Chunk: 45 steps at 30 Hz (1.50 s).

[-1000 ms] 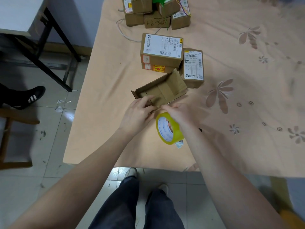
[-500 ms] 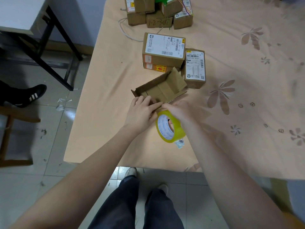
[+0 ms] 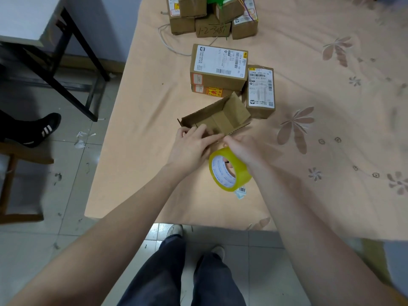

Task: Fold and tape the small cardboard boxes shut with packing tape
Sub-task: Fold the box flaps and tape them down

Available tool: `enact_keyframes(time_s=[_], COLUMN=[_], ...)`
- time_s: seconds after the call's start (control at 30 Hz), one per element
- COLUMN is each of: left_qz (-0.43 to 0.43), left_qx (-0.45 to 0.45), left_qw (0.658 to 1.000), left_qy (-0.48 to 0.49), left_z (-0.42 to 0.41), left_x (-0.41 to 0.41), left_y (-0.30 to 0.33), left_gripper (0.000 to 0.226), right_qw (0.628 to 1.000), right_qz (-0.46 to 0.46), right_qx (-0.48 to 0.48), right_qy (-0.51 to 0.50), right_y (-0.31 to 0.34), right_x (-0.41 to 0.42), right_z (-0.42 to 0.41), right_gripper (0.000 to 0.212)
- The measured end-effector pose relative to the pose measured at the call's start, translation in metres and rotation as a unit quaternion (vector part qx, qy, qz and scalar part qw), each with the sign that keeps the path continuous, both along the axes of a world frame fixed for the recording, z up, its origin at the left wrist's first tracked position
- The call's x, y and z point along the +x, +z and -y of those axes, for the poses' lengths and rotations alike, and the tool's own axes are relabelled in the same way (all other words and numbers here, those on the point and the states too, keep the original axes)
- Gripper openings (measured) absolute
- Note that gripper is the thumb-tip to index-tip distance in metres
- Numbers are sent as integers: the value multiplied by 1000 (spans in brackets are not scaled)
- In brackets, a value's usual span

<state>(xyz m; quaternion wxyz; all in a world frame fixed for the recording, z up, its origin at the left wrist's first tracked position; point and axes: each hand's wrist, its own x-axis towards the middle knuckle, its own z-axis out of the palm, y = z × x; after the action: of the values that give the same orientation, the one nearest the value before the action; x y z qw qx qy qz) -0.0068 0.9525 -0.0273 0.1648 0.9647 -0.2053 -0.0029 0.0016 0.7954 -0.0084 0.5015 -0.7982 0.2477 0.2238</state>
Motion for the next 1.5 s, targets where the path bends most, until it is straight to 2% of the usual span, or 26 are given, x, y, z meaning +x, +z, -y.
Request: enact_keyframes(time_s=[0.13,0.27,0.43,0.67,0.73,0.83,0.9,1.07,1.2,1.27,1.37,1.5], left_qz=[-10,-37,-33,-63,-98,-178,-205,-127,-98,-87,-102,-177], left_qx=[23,72,17,-46,-51,-67,-84,-66,-14,5,14,-22], left_qw=[1000,997,999,996,993,982,975,988,992,993,992,980], left_qy=[11,21,34,45,30,-2,10,61,84,79,68,94], left_z=[0,0,1,7,4,-1,-1,6,11,12,16,19], left_x=[1,6,7,7,12,20,24,23,27,29,31,34], left_y=[-1,-7,-3,1,4,12,14,6,6,7,11,16], left_gripper=[39,37,31,30,30,46,50,34,32,31,31,28], right_qw=[1000,1000,999,997,996,996,996,995,997,999,993,989], right_qz=[4,15,24,78,86,85,87,87,59,33,-40,-5], right_qx=[1,11,32,4,-19,1,-24,-53,-59,-13,111,147], right_qy=[-4,-2,-16,-10,-2,-15,-4,4,4,-18,-18,12], right_y=[2,5,2,-3,-5,-6,-5,-5,-1,0,7,8], right_x=[0,-2,-4,-1,-1,0,1,-1,-4,-8,-20,-27], right_z=[0,0,-1,-2,-4,-6,-8,-10,-9,-5,0,6], right_gripper=[25,13,13,13,13,15,15,19,34,34,26,27])
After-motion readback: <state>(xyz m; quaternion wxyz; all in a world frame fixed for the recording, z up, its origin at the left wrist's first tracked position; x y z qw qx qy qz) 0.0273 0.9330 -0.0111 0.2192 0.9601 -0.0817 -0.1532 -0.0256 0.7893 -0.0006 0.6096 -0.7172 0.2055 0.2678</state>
